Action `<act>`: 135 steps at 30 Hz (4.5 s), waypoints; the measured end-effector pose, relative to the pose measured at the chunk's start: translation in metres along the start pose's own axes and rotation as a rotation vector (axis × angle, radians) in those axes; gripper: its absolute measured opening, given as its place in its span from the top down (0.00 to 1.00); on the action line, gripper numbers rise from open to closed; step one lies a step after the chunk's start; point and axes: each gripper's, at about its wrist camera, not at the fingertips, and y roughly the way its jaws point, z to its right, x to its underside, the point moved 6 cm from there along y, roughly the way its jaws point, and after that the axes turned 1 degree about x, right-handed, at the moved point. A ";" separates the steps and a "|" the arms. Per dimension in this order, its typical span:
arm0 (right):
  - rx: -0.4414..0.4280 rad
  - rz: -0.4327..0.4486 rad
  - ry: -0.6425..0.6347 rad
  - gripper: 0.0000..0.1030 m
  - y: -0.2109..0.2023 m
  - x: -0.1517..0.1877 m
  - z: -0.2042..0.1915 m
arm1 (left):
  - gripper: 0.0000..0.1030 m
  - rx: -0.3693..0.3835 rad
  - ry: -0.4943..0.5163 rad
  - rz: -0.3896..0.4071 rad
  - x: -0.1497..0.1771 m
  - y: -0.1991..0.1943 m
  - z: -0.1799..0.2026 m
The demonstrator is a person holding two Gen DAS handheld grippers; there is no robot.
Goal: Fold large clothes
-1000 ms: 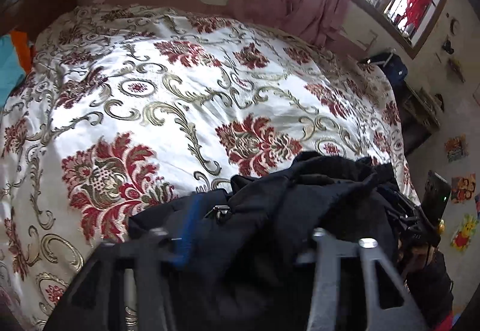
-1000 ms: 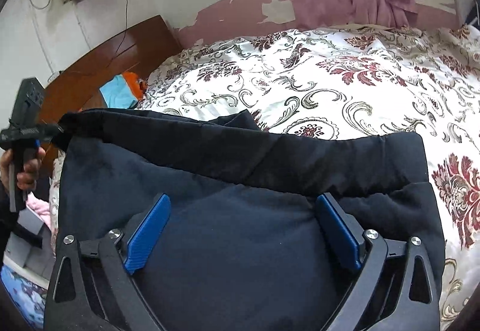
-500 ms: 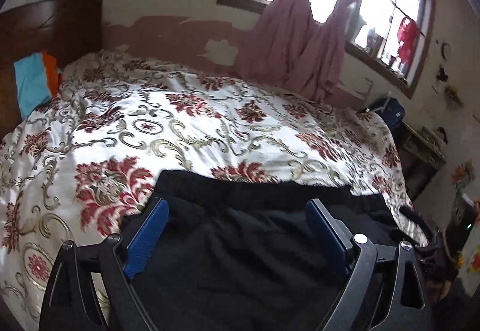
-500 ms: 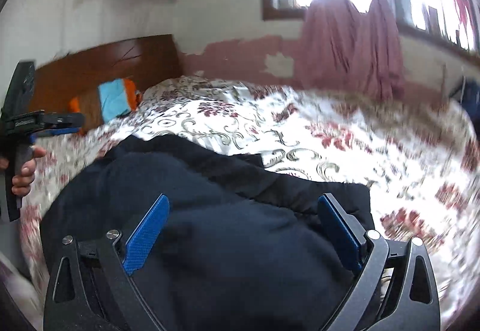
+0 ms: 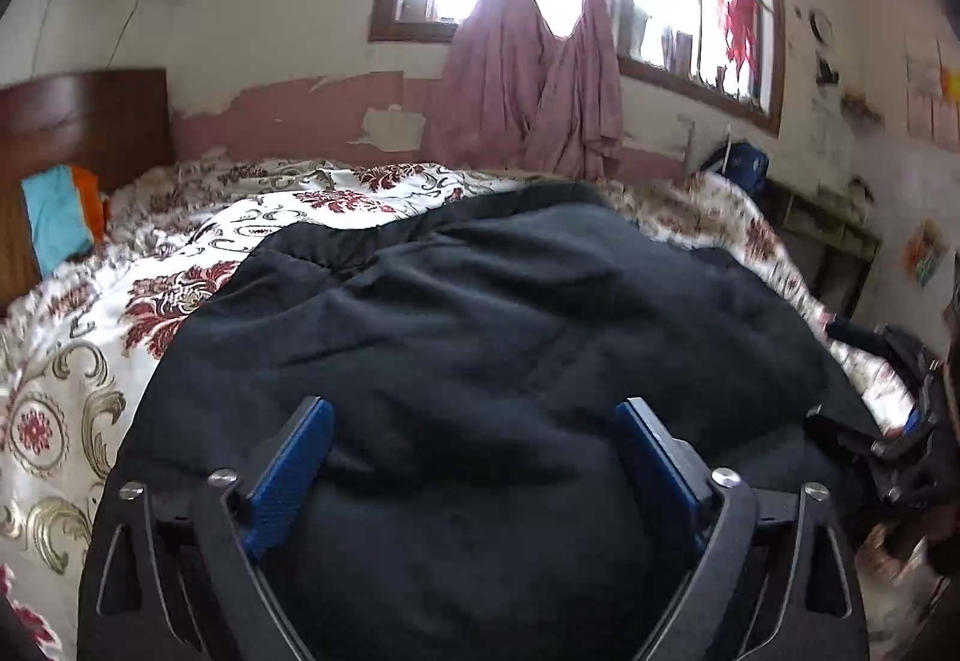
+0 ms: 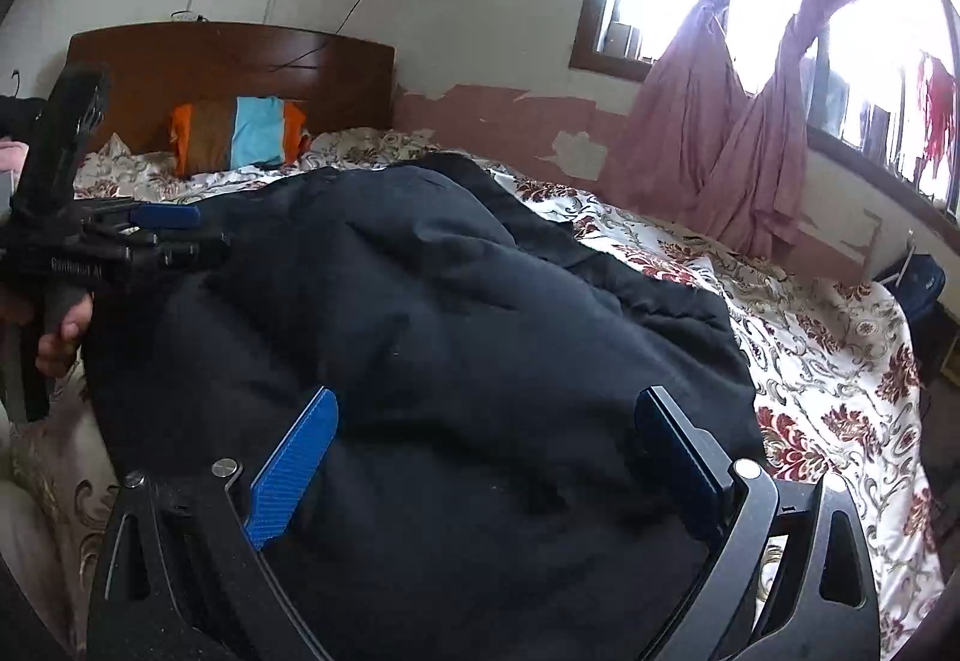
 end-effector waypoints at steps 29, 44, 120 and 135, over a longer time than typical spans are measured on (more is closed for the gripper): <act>0.012 -0.302 0.089 0.02 0.200 -0.066 0.049 | 0.00 -0.284 -0.279 -0.173 -0.052 0.131 -0.090; -0.117 -0.357 0.244 0.01 0.241 -0.028 0.059 | 0.00 -0.287 -0.262 -0.203 -0.045 0.153 -0.092; -0.354 -0.119 0.564 0.76 0.005 -0.037 0.112 | 0.84 0.068 -0.412 -0.156 -0.060 0.015 -0.112; -0.246 -0.214 0.716 0.51 0.031 0.037 0.124 | 0.72 -0.102 -0.414 -0.300 -0.010 0.021 -0.119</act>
